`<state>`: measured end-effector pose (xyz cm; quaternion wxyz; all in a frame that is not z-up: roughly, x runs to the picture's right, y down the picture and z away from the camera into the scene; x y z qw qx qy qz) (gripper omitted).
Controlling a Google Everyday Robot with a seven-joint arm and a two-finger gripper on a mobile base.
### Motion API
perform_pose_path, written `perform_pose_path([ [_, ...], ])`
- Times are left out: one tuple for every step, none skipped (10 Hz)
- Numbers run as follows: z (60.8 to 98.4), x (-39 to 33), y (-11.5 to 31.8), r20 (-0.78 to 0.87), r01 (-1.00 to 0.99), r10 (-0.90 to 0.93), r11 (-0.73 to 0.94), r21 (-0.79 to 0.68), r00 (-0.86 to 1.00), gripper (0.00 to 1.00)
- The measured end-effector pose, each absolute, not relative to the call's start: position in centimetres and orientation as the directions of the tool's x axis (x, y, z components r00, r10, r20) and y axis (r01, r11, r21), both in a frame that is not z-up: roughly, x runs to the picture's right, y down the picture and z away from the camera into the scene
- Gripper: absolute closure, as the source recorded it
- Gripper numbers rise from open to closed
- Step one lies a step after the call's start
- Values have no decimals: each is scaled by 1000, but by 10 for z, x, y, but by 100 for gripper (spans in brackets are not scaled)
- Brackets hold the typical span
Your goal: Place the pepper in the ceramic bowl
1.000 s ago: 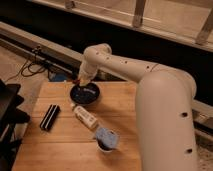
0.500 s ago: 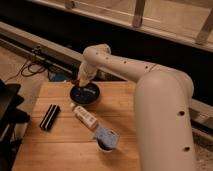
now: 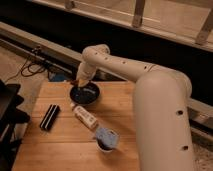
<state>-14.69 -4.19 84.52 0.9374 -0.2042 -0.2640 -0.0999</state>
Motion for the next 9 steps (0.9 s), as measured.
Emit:
perform_pose_path([
  [852,-151,-44,540,290,-63,892,-347,840,54],
  [862,-150,-48,538,250,-3,888,-386,843,43],
  [874,-144,-51,518,186,83,875,-446,851,33],
  [882,-145,-52,495,144,141,858,-493,857,24],
  [890,-149,-55,471,131,155,844,-520,869,20],
  [897,-151,-58,453,138,142,836,-531,880,20],
  [903,-153,-59,438,147,127,829,-539,890,23],
  [901,-152,-58,444,149,126,833,-533,887,33],
  [897,-146,-56,441,141,131,835,-531,888,42],
])
